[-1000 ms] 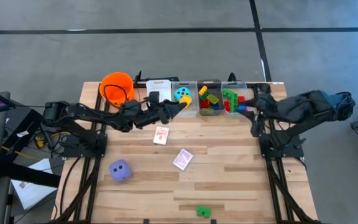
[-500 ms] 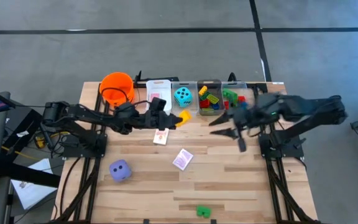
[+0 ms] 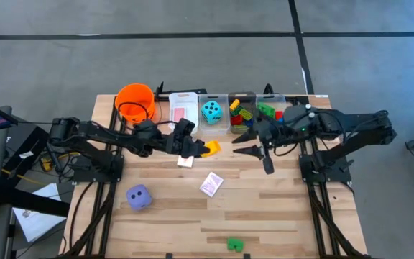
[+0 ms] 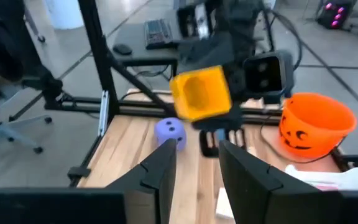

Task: Pick & Place Toys
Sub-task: Put the large yellow game piece into the right transparent bin

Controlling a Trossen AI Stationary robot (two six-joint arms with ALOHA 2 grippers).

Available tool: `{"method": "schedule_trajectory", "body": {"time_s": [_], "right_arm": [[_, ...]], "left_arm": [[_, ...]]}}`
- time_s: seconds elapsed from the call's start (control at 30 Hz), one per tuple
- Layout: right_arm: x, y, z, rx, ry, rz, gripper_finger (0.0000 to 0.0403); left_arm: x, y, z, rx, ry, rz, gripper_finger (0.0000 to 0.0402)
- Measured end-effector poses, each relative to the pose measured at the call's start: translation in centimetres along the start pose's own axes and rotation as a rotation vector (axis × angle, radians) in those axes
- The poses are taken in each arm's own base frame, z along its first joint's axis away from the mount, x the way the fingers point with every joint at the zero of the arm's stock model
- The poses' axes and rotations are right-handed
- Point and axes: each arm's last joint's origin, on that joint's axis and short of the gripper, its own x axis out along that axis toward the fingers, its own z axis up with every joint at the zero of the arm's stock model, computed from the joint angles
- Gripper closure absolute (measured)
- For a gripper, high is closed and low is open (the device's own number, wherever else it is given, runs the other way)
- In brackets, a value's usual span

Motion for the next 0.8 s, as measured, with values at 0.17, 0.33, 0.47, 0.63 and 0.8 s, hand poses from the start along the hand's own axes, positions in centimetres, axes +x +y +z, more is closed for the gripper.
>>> {"method": "schedule_trajectory", "body": {"time_s": [0.17, 0.33, 0.47, 0.63, 0.8], "right_arm": [[-0.4, 0.0, 0.5, 0.001, -0.026, -0.014, 0.0285], [1.0, 0.0, 0.1, -0.003, 0.002, -0.015, 0.0285], [1.9, 0.2, -0.1, -0.014, 0.012, -0.013, 0.0285], [1.8, 0.2, 0.4, -0.026, -0.034, -0.013, 0.0285], [1.6, 0.1, 0.6, -0.024, -0.05, -0.016, 0.0285]], "left_arm": [[0.0, 0.1, 0.0, -0.003, 0.003, 0.012, 0.0272], [0.0, 0.1, 0.0, -0.003, -0.001, 0.015, 0.0272], [0.0, 0.3, -0.1, -0.008, 0.003, 0.03, 0.0271], [0.0, 0.6, -0.2, -0.016, 0.008, 0.064, 0.0272], [0.0, 0.6, -0.1, -0.016, 0.006, 0.064, 0.0271]]}}
